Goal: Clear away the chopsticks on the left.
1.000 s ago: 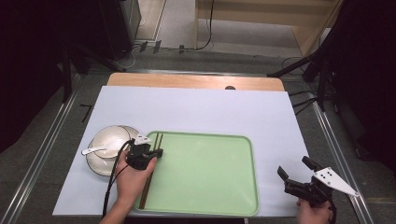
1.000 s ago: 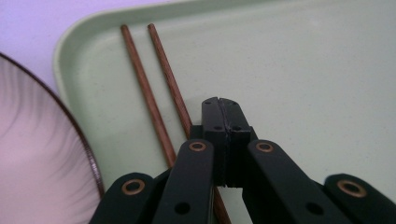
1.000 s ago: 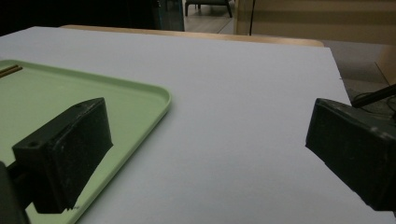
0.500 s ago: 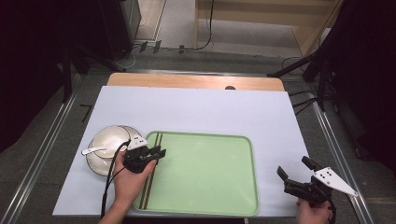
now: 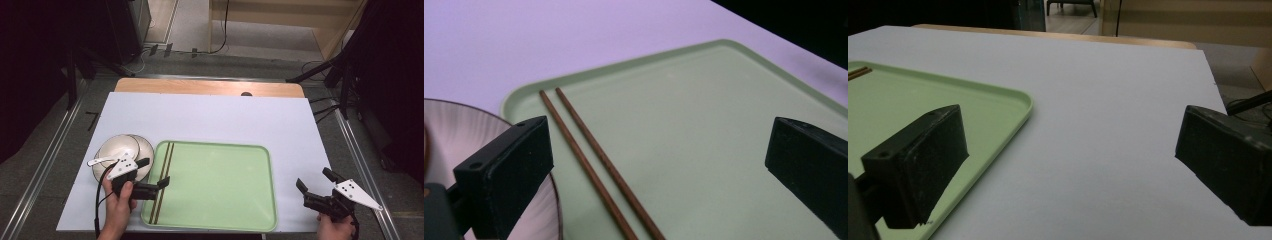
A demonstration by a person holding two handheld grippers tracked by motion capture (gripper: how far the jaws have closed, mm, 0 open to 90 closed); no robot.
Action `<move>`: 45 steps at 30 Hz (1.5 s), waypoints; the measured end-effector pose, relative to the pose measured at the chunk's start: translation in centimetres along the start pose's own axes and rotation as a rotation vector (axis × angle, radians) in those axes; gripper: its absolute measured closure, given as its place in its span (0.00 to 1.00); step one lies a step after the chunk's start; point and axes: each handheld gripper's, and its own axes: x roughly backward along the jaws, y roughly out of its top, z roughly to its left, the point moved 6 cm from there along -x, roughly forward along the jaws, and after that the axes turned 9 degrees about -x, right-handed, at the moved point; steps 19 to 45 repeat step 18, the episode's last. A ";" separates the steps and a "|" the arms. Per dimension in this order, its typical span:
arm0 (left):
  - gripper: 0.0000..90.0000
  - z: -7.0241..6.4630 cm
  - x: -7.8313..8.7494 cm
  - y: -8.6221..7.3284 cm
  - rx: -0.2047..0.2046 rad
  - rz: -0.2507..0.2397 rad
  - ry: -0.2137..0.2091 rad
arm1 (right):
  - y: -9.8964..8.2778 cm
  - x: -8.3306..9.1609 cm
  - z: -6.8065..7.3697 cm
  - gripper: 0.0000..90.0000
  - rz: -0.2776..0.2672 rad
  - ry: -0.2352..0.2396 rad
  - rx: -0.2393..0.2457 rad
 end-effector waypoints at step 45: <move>0.00 1.3 5.3 -2.6 -0.016 -0.032 0.068 | -0.1 -0.1 0.0 0.00 0.001 -0.011 0.004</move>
